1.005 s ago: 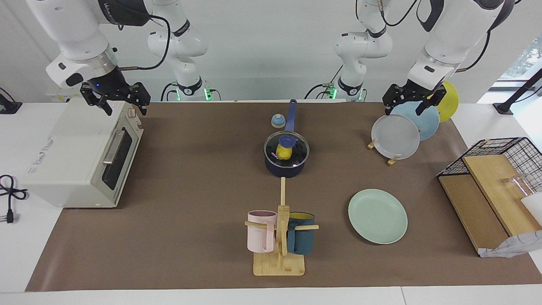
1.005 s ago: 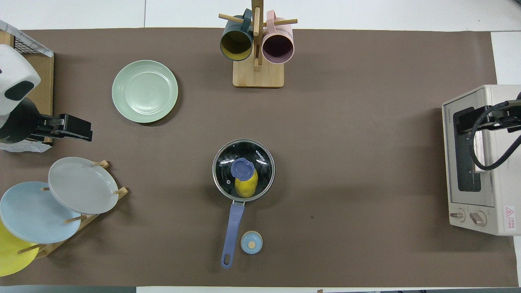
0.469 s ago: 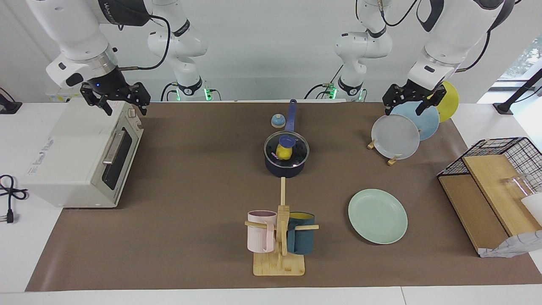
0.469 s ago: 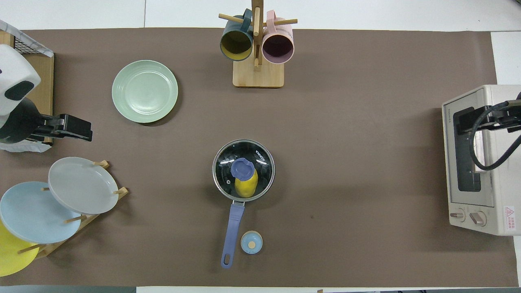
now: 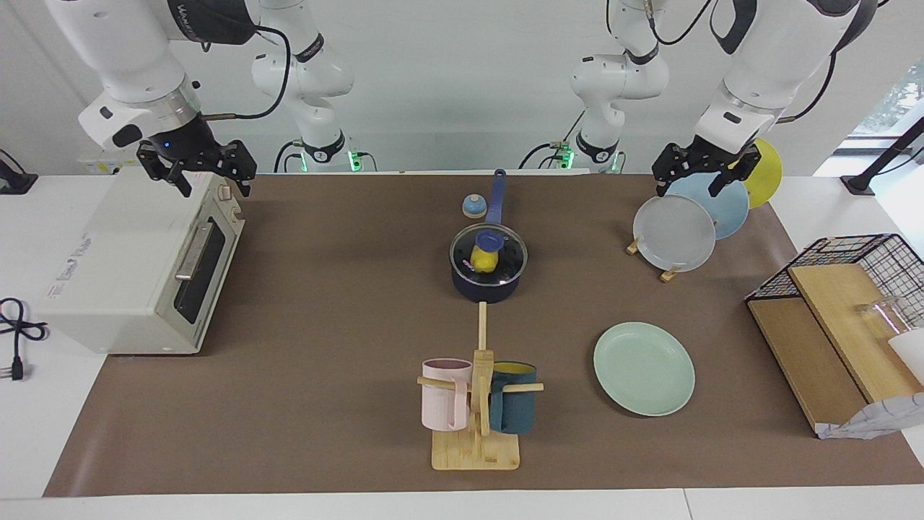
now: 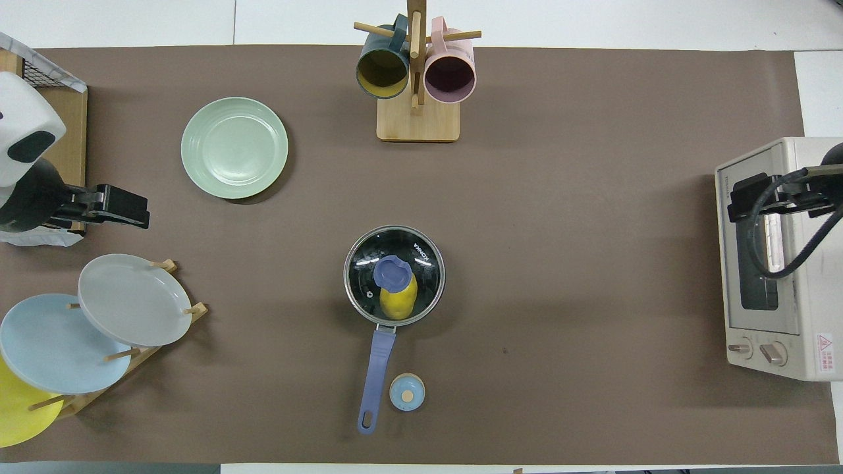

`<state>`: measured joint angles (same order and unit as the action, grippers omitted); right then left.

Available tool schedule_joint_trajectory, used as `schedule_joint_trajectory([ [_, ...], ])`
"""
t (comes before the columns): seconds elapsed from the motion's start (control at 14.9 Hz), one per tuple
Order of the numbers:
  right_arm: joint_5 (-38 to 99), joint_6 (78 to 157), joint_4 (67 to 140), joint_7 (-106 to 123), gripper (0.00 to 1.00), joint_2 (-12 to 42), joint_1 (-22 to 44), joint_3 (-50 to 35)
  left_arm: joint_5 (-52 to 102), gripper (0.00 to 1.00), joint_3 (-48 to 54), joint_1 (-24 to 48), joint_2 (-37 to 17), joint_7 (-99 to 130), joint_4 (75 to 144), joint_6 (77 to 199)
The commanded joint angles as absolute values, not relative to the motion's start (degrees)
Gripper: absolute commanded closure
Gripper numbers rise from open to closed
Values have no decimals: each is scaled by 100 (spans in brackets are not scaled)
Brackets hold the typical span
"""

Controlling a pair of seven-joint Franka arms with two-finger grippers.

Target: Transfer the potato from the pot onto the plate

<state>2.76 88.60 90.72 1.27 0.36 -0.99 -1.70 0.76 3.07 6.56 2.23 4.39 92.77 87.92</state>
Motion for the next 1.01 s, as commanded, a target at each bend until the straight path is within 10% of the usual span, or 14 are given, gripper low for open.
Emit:
schedule_joint_trajectory([
  [0.0,571,9132,9203,-480,0,60,278,-325,-26,0,272,686,290,457,9334,8763],
  [0.4,422,9193,8148,-2897,0,1186,2089,-352,-18,0,272,686,290,457,9325,8754],
  [0.94,-79,10782,9068,-4289,0,1328,3463,-378,-18,0,272,694,290,457,9325,8763],
])
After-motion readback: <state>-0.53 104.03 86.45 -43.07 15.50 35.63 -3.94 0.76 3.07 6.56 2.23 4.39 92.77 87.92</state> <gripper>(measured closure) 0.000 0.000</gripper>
